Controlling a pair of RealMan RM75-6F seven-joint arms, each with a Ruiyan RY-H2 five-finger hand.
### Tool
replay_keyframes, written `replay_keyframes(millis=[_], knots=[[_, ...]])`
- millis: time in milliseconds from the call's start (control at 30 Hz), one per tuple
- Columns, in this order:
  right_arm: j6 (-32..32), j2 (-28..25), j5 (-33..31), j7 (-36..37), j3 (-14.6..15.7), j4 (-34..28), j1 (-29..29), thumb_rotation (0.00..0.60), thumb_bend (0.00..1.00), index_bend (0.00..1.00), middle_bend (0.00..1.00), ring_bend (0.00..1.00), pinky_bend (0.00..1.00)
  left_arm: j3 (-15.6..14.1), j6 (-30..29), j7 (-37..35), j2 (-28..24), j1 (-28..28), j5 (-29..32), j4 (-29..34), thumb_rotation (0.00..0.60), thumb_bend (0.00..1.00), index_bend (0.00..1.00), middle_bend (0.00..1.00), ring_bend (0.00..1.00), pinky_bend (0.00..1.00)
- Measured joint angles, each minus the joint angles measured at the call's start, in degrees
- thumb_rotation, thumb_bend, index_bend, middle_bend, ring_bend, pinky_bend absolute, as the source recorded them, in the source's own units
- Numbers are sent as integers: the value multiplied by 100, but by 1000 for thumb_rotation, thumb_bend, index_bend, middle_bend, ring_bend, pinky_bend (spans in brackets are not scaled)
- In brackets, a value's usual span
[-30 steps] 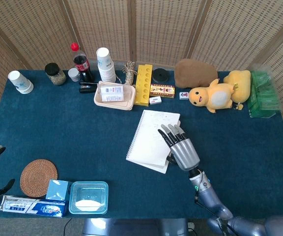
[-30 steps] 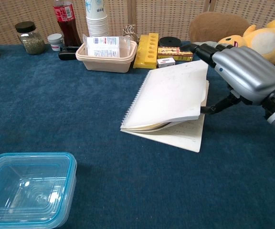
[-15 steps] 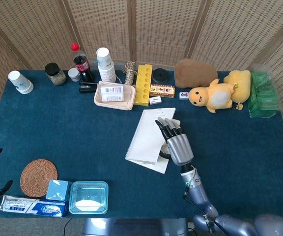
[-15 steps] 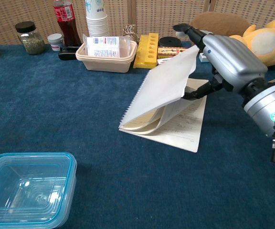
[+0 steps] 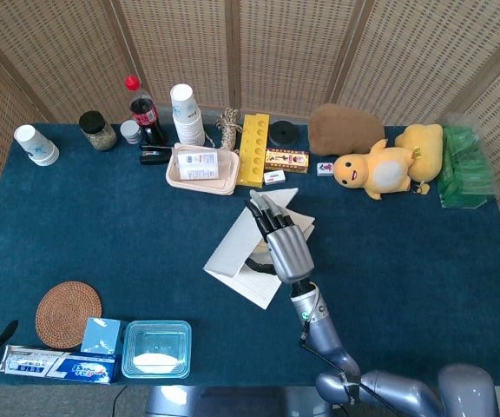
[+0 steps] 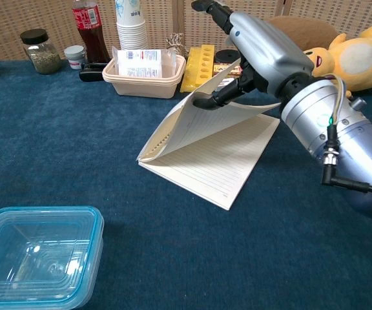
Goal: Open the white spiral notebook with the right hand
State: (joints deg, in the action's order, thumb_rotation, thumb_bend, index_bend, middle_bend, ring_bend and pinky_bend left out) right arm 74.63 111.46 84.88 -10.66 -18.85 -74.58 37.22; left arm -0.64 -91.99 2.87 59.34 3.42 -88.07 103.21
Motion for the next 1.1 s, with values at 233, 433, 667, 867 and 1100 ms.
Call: replay_keyframes(millis=[233,433,667,867,1100], knots=[[-54,143,-122,8,-215,161,270,600,89,0,0,25,189,-6,-50,-62,-8,42,-9,-44,600,201,182,131,90,53],[-105,279,-185,-88,-385,276,550,600,88,0,0,25,190,-23,-107,-84,-33,95,-29,-48,600,200,181,131,90,53],[-269,453,-332,-199,-555,406,883,600,86,0,0,25,190,-47,-183,-161,-60,177,-16,-87,600,200,182,131,90,52],[-439,564,-452,-350,-695,553,1188,600,87,0,0,25,190,-71,-237,-227,-74,248,-4,-123,600,200,181,132,90,52],[-616,706,-640,-406,-824,802,1478,600,86,0,0,24,189,-103,-277,-282,-58,324,16,-178,600,200,181,131,90,52]])
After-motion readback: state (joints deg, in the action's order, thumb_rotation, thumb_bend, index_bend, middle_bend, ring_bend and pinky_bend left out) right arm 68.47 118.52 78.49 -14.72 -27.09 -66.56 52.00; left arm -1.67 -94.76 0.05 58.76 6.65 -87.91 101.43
